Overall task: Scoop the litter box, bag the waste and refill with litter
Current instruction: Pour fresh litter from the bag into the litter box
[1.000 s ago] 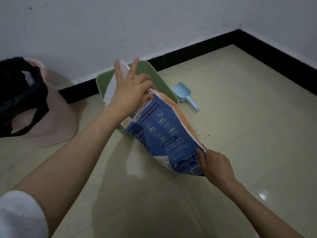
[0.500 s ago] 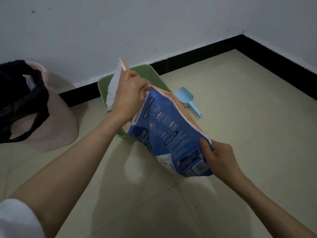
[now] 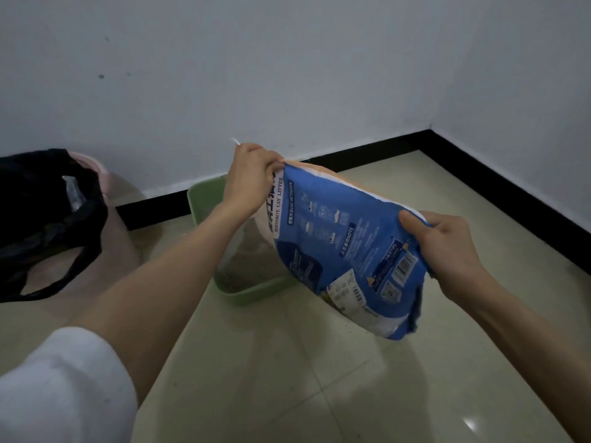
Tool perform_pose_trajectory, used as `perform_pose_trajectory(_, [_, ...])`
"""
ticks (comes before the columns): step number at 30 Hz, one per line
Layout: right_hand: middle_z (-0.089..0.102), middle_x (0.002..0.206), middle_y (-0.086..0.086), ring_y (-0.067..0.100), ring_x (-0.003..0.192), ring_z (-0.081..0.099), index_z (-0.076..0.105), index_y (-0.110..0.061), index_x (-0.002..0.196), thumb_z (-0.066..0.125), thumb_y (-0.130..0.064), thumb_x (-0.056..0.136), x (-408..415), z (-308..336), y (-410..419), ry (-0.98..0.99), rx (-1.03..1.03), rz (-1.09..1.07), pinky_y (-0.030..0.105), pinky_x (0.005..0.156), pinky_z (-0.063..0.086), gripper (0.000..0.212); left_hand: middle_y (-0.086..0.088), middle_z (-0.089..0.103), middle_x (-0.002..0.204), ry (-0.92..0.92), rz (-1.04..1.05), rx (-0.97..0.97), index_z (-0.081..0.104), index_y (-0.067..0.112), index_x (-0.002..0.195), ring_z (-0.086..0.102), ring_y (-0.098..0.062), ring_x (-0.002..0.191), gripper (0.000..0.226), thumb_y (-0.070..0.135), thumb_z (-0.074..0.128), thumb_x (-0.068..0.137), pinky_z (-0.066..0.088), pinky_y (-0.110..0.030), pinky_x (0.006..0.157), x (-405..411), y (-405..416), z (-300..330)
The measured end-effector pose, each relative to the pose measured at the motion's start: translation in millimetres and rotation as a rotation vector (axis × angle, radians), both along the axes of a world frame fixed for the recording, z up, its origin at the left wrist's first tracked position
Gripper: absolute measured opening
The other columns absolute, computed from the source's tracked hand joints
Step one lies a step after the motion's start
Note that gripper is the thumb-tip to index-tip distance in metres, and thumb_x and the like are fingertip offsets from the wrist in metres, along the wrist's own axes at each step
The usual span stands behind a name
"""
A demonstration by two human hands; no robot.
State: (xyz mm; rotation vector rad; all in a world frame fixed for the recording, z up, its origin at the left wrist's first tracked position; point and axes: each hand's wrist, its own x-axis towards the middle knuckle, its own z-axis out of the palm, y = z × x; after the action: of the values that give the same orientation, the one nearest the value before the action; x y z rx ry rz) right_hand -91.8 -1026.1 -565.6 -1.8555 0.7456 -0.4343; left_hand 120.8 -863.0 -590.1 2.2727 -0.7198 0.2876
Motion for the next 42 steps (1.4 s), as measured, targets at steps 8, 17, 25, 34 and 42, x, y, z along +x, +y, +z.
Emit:
perform_pose_trajectory(8, [0.059, 0.042, -0.008, 0.002, 0.037, 0.052, 0.062, 0.01, 0.084, 0.052, -0.023, 0.094, 17.1, -6.9, -8.9, 0.001, -0.048, -0.027, 0.018, 0.045, 0.038, 0.036, -0.01, 0.064, 0.103, 0.07, 0.008, -0.016, 0.07, 0.011, 0.101, 0.042, -0.024, 0.114, 0.026, 0.019, 0.046, 0.095, 0.028, -0.021, 0.087, 16.8, -6.4, -11.1])
perform_pose_trajectory(17, [0.059, 0.042, -0.012, -0.001, 0.032, 0.051, 0.062, 0.008, 0.092, 0.05, -0.024, 0.096, 22.5, -6.0, -6.5, -0.044, -0.009, -0.084, 0.008, 0.032, 0.03, 0.034, -0.011, 0.062, 0.111, 0.128, 0.013, -0.011, 0.068, 0.013, 0.108, 0.04, -0.022, 0.115, 0.027, 0.021, 0.045, 0.095, 0.028, -0.022, 0.088, 19.2, -7.9, -13.3])
perform_pose_trajectory(25, [0.062, 0.046, -0.012, -0.001, 0.038, 0.056, 0.064, 0.002, 0.091, 0.05, -0.027, 0.095, 19.8, -0.4, -0.4, -0.053, -0.037, -0.06, 0.008, 0.034, 0.034, 0.033, -0.01, 0.064, 0.105, 0.113, 0.01, -0.021, 0.069, 0.014, 0.107, 0.051, -0.025, 0.108, 0.026, 0.021, 0.047, 0.094, 0.039, -0.03, 0.092, 20.9, -4.7, -9.0])
perform_pose_trajectory(34, [0.057, 0.06, 0.014, 0.018, 0.055, 0.051, 0.054, 0.013, 0.074, 0.05, -0.023, 0.095, -29.7, -24.6, 1.8, -0.063, -0.074, -0.066, 0.025, 0.052, 0.036, 0.041, -0.005, 0.061, 0.093, -0.05, -0.044, -0.065, 0.07, 0.01, 0.102, 0.041, -0.02, 0.103, 0.025, 0.018, 0.047, 0.094, 0.033, -0.031, 0.096, -18.0, -11.3, 1.5])
perform_pose_trajectory(42, [0.046, 0.055, -0.003, 0.008, 0.052, 0.043, 0.039, -0.015, 0.057, 0.04, -0.023, 0.099, -69.3, -95.4, -8.1, 0.256, -0.207, 0.189, 0.022, 0.051, 0.031, 0.043, -0.002, 0.059, 0.067, -0.327, -0.244, 0.135, 0.073, 0.005, 0.084, 0.047, -0.025, 0.082, 0.026, 0.018, 0.051, 0.086, 0.038, -0.046, 0.092, -54.2, -14.7, -10.2])
